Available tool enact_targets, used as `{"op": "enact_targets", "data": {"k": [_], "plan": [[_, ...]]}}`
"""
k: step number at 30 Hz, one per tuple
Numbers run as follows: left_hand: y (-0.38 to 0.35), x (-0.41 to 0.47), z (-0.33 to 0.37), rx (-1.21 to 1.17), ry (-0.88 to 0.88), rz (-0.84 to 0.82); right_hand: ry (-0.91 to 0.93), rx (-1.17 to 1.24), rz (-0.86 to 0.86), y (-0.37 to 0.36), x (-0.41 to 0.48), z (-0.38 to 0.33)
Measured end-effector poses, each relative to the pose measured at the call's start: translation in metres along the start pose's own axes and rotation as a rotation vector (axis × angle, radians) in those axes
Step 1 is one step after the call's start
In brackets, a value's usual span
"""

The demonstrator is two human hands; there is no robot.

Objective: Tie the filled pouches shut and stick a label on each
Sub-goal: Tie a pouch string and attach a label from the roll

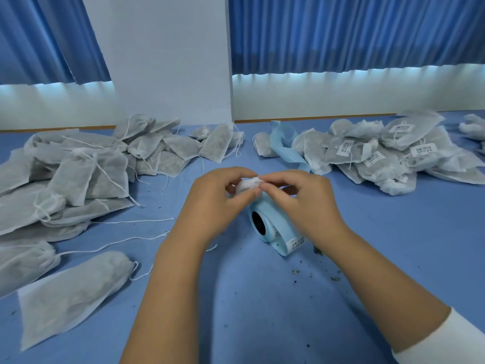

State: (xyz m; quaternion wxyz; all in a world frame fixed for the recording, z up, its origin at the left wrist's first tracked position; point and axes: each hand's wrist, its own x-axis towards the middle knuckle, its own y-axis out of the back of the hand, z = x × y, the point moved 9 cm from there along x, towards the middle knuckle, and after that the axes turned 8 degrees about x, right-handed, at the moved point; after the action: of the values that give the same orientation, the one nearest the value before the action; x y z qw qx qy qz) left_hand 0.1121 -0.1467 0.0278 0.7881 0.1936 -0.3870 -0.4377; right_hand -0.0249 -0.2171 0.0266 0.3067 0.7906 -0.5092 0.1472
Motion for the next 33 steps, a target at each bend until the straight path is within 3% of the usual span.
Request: {"op": "enact_targets", "data": {"k": [5, 11, 20, 25, 28, 30, 33], "plan": [[0.01, -0.003, 0.013, 0.026, -0.084, 0.065, -0.021, 0.104, 0.028, 0.008, 0.001, -0.003], [0.012, -0.002, 0.013, 0.097, -0.04, 0.082, -0.16, 0.284, -0.155, -0.004, 0.0, -0.002], [0.004, -0.005, 0.015, -0.056, -0.01, -0.003, -0.385, 0.484, -0.286, -0.011, -0.005, 0.008], [0.0, -0.006, 0.009, -0.208, 0.136, -0.124, -0.106, 0.261, -0.076, 0.013, 0.006, -0.005], [-0.006, -0.009, 0.02, -0.537, 0.152, -0.22, -0.023, 0.247, 0.032, 0.022, 0.006, -0.008], [-0.003, -0.009, 0.023, -0.722, 0.171, -0.196, -0.015, 0.238, 0.062, 0.022, 0.004, -0.008], [0.0, -0.008, 0.017, -0.755, 0.213, -0.144, 0.076, 0.063, 0.003, 0.009, -0.002, -0.019]]}}
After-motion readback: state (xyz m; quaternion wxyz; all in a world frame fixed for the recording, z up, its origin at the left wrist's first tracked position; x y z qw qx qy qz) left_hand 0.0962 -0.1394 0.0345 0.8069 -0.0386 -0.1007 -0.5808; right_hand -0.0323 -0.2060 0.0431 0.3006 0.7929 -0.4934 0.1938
